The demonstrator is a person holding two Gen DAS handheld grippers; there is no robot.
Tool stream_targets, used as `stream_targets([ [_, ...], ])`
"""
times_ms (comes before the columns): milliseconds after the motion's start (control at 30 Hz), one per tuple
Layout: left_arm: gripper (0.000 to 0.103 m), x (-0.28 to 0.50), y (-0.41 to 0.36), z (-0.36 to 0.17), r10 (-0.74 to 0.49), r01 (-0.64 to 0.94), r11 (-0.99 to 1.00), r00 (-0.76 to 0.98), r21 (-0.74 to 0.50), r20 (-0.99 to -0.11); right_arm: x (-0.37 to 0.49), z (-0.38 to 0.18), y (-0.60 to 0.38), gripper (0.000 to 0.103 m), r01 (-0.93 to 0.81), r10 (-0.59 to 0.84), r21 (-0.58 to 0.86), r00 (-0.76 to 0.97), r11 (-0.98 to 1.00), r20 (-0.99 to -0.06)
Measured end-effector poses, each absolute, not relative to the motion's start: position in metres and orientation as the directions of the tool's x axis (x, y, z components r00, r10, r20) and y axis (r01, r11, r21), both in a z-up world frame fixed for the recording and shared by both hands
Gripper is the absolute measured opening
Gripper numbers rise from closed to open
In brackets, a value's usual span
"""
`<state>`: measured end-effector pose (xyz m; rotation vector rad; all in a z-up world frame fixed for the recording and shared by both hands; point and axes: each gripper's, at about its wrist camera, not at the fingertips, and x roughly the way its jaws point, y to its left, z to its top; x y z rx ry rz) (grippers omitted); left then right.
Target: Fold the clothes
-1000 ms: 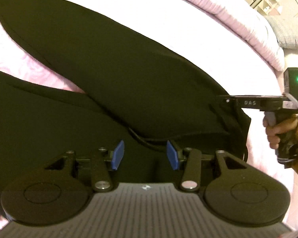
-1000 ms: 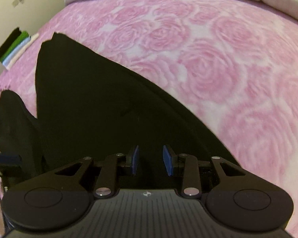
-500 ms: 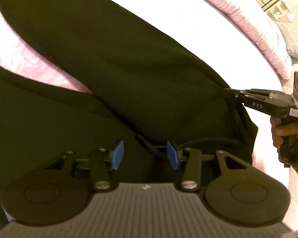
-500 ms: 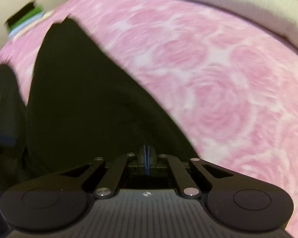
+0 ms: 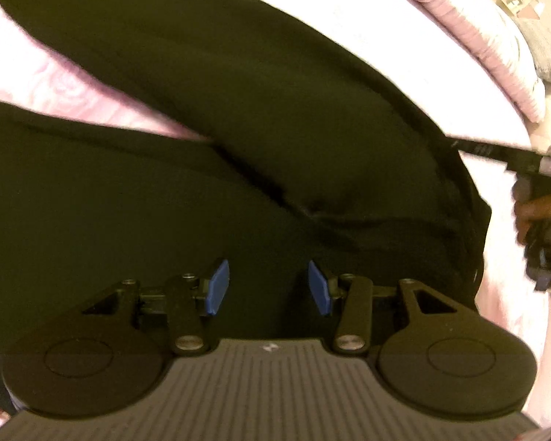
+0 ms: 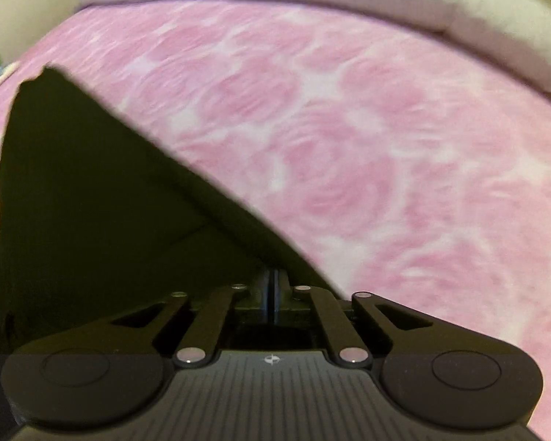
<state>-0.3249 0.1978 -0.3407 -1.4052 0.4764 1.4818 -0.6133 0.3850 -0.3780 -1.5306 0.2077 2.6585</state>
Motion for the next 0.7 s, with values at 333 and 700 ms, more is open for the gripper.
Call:
stream_targets([
  [333,0.043,-0.348,0.132,-0.328,0.324,-0.902,-0.345,0.144,-0.258,-0.935,-0.483,-0.348,0.332,0.026,-0.338,-0.029,0.220,-0.489,-0.915,-0.872],
  [700,0.044,-0.401,0.078,-0.319,0.335,-0.949,-0.186,0.181,-0.253,-0.925,-0.369,-0.345,0.225,0.050,-0.613,0.171,0.060,-0.312,-0.788,-0.935],
])
